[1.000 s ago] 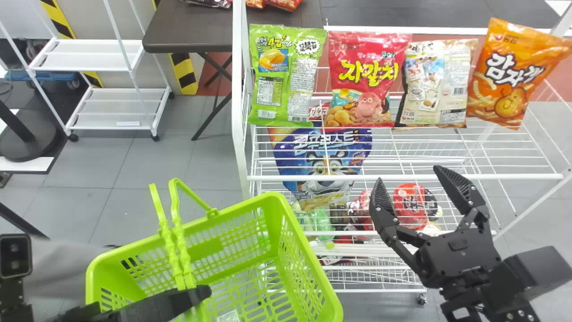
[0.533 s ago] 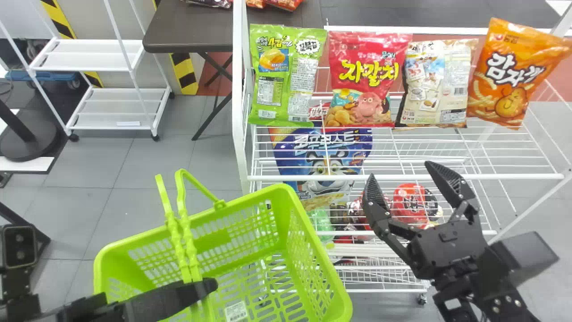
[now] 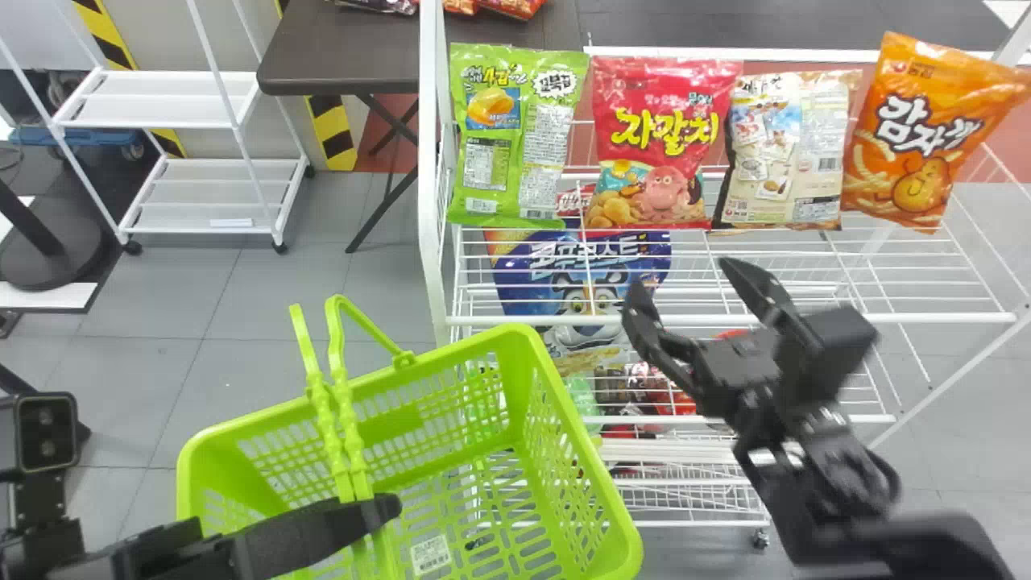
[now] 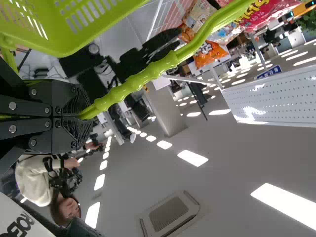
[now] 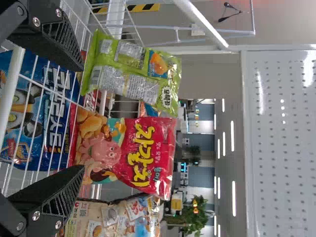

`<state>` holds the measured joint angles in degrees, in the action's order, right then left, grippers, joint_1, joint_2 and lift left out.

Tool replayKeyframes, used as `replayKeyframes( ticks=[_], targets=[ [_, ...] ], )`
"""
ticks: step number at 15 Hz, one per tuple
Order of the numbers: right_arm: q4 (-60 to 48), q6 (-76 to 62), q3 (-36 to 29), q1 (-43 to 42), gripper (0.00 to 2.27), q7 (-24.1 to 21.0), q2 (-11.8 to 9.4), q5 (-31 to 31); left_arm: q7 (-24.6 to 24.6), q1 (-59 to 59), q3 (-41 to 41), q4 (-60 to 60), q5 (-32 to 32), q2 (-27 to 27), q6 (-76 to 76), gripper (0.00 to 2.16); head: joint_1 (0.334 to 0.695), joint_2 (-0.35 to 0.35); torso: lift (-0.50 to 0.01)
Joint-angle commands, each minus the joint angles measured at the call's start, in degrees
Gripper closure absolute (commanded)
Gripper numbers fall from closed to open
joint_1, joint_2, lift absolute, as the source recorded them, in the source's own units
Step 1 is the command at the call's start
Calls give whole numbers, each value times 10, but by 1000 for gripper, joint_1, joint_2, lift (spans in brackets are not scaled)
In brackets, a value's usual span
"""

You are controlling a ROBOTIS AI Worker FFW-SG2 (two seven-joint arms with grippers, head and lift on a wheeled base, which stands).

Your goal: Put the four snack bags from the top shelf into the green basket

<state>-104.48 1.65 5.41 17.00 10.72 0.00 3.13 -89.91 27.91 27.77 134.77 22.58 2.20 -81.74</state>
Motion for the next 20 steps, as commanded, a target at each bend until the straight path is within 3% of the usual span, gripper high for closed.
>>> replayKeyframes(
  ticks=[1, 10, 16, 17, 19, 20],
  targets=[
    [71, 4, 16, -80, 117, 1, 1, -6, -7, 4, 0, 1, 0, 0, 0, 2148, 695, 21, -3],
    [320, 24, 55, -319, 117, 22, 1, -98, -7, -17, -28, -14, 0, 24, 0, 2148, 695, 86, -3],
    [476, 32, 99, -426, 164, 108, 1, -190, -7, -18, -30, -16, 1, 31, 0, 2148, 695, 117, -3],
    [493, 29, 110, -439, 235, 109, 1, -195, -7, -19, -31, -16, 1, 31, 0, 2148, 695, 136, -3],
    [517, 24, 115, -459, 599, 124, 1, -193, -7, -19, -31, -16, 1, 31, 0, 2148, 695, 148, -3],
    [517, 24, 118, -462, 1028, 126, 1, -190, -7, -19, -31, -17, 2, 32, 0, 2148, 695, 153, -3]
  ],
)
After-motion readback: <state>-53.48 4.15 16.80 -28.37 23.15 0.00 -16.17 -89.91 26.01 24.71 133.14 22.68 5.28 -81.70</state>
